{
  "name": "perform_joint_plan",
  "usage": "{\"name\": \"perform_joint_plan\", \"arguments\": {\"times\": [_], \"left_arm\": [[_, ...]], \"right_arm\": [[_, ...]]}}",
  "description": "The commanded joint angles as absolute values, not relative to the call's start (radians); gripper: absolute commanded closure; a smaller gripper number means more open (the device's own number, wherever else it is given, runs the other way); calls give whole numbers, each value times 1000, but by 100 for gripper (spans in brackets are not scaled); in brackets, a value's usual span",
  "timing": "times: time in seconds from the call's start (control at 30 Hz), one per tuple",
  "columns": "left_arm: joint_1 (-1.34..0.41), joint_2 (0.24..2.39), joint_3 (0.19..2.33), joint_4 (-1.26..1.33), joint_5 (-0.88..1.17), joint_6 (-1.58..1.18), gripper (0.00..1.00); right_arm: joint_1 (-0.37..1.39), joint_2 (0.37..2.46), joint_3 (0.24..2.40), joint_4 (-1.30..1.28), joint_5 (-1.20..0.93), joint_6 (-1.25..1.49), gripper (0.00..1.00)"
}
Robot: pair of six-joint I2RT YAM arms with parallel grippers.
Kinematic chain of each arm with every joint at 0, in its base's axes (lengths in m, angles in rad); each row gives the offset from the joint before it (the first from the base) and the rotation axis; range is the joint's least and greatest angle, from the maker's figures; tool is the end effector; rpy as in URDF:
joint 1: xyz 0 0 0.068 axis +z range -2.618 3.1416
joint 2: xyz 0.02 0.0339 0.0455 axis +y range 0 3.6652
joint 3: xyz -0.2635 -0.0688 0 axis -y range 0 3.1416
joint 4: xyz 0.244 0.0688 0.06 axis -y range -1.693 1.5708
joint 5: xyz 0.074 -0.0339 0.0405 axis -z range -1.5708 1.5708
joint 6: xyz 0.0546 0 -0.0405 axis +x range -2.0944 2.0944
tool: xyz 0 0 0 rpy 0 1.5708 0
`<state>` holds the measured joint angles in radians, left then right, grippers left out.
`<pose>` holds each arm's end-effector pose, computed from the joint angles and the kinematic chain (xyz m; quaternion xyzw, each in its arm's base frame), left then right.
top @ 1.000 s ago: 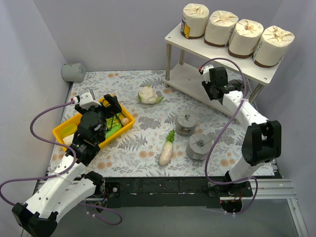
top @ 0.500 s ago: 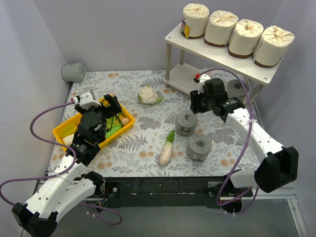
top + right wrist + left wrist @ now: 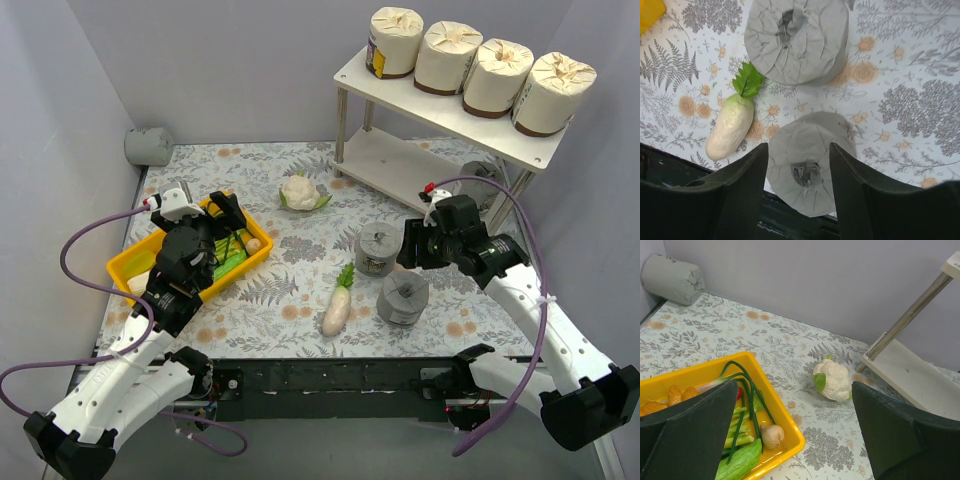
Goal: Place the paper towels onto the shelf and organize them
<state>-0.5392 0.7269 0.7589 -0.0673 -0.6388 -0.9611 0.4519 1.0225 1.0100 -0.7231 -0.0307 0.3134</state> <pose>0.1736 -0.0659 0.3522 -0.3563 0.6223 -0.2843 0.6364 0.1996 0.0988 0.3090 -0.0695 0.9113 0.1644 0.3710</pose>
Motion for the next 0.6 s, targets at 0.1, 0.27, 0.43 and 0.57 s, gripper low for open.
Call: {"name": "perform_joint_plan", "arguments": {"times": [0.1,0.27,0.43,0.57], "left_arm": [[-545,707,755,-60,-632,-960,2],[-546,709,756,-61,-635,-959,2],[-546,709,755,-63,-643,-957,2],[-548,710,755,-63,-640,-959,2]], "right_arm": [[469,960,916,-703,-135,431,42],[600,1005,939,-716,-57,469,40],[735,1048,966,-781,144,517,37],[773,1069,992,-822,195,514,37]]}}
